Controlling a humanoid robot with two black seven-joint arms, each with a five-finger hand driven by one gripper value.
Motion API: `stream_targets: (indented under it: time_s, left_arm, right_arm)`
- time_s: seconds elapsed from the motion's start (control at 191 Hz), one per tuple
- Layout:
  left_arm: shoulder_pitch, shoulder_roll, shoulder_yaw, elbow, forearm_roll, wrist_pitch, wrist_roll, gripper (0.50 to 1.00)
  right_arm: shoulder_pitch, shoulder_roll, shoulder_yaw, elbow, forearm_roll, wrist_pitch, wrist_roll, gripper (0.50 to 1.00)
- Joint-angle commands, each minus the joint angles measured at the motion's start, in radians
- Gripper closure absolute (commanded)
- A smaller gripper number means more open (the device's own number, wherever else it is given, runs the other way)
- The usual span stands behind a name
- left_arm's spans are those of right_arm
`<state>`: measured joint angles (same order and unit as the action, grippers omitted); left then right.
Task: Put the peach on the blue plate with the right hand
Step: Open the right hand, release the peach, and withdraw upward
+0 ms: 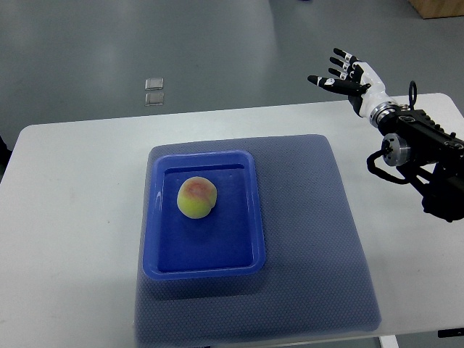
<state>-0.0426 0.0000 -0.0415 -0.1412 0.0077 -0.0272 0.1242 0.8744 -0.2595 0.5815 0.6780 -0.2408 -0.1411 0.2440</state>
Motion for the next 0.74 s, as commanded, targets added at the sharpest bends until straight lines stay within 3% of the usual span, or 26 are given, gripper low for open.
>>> stream_targets:
  time_s: [0.0, 0.378, 0.467, 0.734]
  left_arm:
    - [0.001, 0.000, 0.000, 0.000, 0.000, 0.000, 0.000, 0.500]
    - [-0.003, 0.000, 0.000, 0.000, 0.000, 0.000, 0.000, 0.500]
    - [-0.003, 0.000, 0.000, 0.000, 0.000, 0.000, 0.000, 0.500]
    - [-0.003, 0.000, 0.000, 0.000, 0.000, 0.000, 0.000, 0.500]
  right_arm:
    - [-0.014, 0.011, 0.001, 0.002, 0.060, -0.040, 0.006, 0.579]
    - [-0.032, 0.031, 0.040, 0.002, 0.219, -0.048, 0.012, 0.574]
    - [-0.037, 0.037, 0.055, 0.002, 0.218, -0.041, 0.058, 0.570]
    - [-0.034, 0.037, 0.057, 0.002, 0.212, -0.038, 0.067, 0.570]
